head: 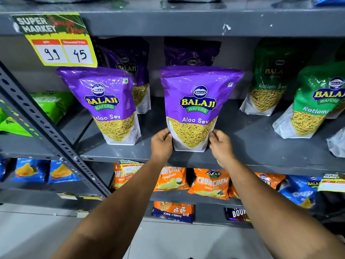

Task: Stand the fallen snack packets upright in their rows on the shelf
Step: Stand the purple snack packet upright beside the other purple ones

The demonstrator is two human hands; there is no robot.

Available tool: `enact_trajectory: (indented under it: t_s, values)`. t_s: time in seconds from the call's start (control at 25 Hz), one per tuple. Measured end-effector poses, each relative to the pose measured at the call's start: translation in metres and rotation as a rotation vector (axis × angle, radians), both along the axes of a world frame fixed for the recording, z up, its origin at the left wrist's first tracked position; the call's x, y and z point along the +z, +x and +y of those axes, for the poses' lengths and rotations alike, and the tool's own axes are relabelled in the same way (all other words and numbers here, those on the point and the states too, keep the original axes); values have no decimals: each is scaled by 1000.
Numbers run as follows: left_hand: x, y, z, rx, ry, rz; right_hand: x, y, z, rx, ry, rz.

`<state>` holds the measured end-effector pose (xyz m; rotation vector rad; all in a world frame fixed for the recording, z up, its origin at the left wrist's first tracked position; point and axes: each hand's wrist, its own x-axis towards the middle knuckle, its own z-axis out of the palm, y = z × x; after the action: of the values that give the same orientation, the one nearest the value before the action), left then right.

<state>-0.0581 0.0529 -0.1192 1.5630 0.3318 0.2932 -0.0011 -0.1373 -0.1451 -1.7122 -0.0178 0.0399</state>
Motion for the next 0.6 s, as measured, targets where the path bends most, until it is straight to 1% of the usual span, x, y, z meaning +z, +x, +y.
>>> enact_trajectory:
  t_s: [0.28,0.44,0.52,0.6]
  values:
    - [-4,4,1,-22,0,-15,3,-2,0,5,-37,1]
    - [3,0,-7,8,1,-15,6,-1,0,4,-20,-9]
    - [6,-5,-13,140,15,-15,7,-2,-4,6,-22,-27]
    - [3,-23,-25,367,44,-39,9,0,-18,-78,26,-41]
